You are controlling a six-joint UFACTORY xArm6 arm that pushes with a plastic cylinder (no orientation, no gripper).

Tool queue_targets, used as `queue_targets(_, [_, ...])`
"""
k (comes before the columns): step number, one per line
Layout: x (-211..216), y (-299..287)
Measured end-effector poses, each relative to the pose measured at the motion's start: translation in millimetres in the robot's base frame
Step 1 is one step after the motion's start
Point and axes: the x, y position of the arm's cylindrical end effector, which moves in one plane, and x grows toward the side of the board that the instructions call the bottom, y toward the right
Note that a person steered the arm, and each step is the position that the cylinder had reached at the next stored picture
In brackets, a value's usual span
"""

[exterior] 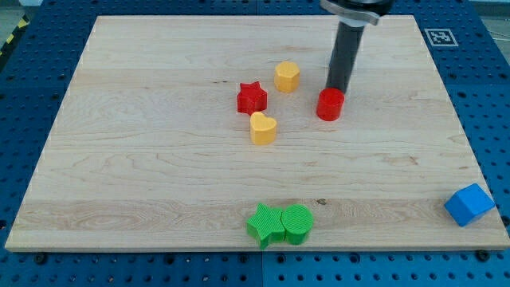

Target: Push red circle into red star

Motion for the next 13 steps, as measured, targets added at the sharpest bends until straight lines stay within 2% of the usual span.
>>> queue_targets(1, [-1, 26])
queue_targets(2, [-21, 48])
queue_targets(4, [-32, 53])
queue_targets(10, [37, 32])
queue_targets(13, [43, 17])
